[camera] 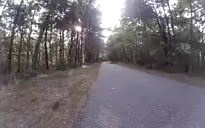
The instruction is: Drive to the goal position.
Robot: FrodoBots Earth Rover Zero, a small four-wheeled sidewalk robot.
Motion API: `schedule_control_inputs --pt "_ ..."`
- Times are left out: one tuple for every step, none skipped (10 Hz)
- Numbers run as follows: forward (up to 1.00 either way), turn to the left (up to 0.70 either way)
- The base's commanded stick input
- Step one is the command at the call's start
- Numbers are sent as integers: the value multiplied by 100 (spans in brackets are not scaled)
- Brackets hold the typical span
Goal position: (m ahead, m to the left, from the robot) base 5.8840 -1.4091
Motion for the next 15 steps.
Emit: schedule_control_inputs --pt "5 0" --pt "5 0" --pt "5 0" --pt "5 0" --pt "5 0" --pt "5 0" --pt "5 0" --pt "6 0" --pt "11 0" --pt "40 0" --pt "70 0" --pt "70 0" --pt "70 0" --pt "70 0" --pt "70 0"
